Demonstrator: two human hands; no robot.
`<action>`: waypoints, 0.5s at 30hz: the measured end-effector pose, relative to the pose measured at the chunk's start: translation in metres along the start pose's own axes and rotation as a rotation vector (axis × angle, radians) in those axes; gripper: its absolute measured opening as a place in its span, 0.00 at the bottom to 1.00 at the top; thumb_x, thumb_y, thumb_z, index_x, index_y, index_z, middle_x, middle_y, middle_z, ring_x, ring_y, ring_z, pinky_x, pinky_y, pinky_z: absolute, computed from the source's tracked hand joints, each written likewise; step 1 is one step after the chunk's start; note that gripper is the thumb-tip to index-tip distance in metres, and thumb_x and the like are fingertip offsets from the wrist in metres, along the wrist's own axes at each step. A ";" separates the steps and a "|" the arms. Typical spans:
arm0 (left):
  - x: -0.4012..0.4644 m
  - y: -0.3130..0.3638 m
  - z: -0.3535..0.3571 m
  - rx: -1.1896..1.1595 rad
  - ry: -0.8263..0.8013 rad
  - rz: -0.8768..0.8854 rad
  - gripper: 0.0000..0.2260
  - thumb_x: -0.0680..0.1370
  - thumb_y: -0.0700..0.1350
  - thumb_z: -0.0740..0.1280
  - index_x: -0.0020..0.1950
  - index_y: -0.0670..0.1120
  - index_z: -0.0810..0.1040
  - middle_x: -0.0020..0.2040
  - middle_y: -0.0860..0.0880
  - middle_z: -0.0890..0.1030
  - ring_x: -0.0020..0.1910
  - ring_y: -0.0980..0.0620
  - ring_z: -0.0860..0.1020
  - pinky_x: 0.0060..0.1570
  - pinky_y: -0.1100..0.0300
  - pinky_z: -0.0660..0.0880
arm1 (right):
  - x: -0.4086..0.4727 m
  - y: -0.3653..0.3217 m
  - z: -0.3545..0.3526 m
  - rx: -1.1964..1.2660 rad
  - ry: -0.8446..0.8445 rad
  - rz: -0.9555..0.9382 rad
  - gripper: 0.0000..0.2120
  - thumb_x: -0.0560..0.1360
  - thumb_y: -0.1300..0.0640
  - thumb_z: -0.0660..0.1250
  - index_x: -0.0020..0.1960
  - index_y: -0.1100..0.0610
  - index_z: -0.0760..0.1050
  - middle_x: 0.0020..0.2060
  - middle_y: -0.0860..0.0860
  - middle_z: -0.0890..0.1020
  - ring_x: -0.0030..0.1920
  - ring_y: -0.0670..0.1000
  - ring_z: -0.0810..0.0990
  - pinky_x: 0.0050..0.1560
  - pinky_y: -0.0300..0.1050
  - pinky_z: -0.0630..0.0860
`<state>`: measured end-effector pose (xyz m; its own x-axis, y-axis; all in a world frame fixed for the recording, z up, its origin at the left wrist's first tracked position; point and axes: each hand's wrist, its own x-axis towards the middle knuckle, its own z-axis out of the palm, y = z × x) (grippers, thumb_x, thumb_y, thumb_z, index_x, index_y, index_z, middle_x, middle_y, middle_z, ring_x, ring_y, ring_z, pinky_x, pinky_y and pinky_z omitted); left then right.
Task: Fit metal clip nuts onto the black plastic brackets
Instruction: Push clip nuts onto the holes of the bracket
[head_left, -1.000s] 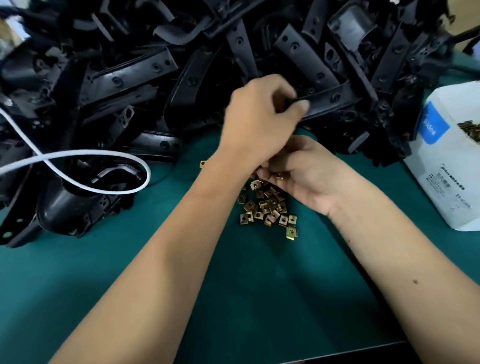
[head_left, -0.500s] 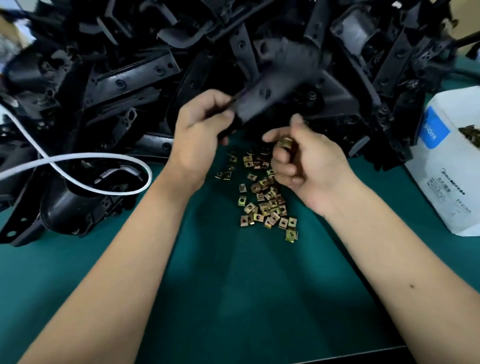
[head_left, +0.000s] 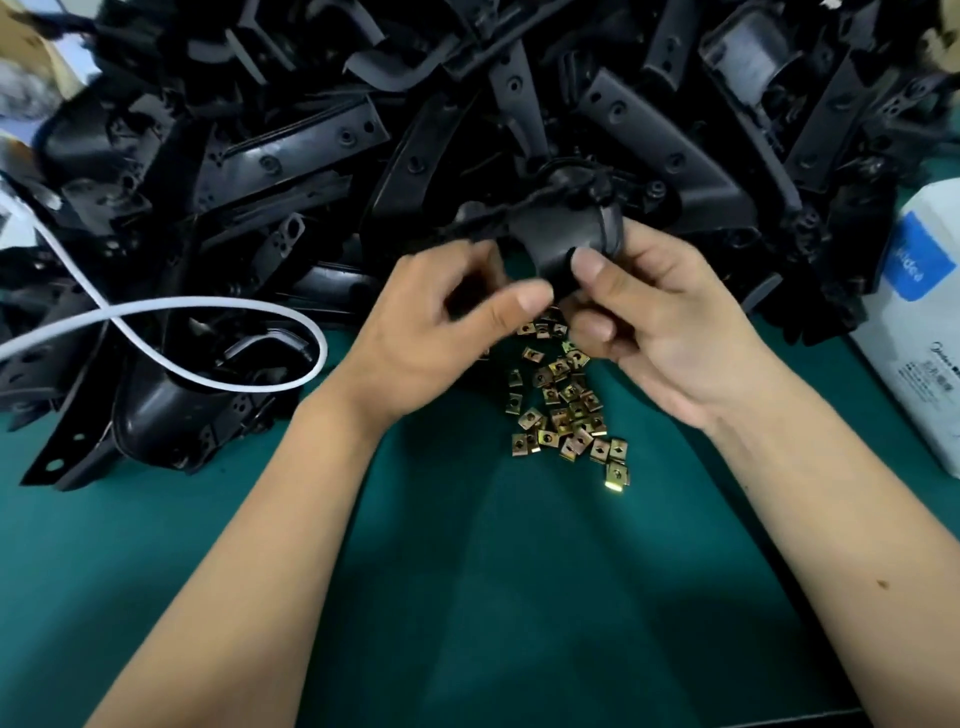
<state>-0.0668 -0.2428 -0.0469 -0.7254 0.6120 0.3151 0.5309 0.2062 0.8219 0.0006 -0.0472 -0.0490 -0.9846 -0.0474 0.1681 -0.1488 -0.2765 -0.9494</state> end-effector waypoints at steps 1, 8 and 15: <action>0.000 0.005 0.002 -0.196 -0.008 -0.024 0.20 0.79 0.58 0.68 0.47 0.39 0.76 0.41 0.48 0.80 0.41 0.55 0.76 0.45 0.57 0.72 | -0.001 0.001 0.003 0.004 -0.067 -0.007 0.07 0.82 0.63 0.62 0.59 0.63 0.75 0.36 0.56 0.71 0.31 0.46 0.65 0.31 0.41 0.56; -0.001 0.020 0.007 -0.307 -0.022 0.011 0.23 0.89 0.47 0.53 0.84 0.55 0.57 0.76 0.47 0.73 0.47 0.40 0.85 0.36 0.40 0.78 | 0.001 0.005 0.004 -0.198 0.048 0.036 0.07 0.83 0.59 0.65 0.57 0.58 0.81 0.34 0.50 0.74 0.31 0.47 0.70 0.28 0.38 0.63; 0.005 -0.010 -0.009 0.239 0.011 0.012 0.28 0.83 0.41 0.67 0.81 0.54 0.64 0.72 0.50 0.73 0.66 0.52 0.76 0.70 0.57 0.71 | 0.002 0.009 -0.005 -0.299 0.171 0.171 0.10 0.84 0.64 0.63 0.63 0.59 0.78 0.39 0.55 0.85 0.28 0.47 0.70 0.26 0.37 0.64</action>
<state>-0.0797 -0.2490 -0.0490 -0.7220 0.6078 0.3305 0.6276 0.3743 0.6827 -0.0036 -0.0455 -0.0584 -0.9949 0.0988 -0.0220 0.0236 0.0152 -0.9996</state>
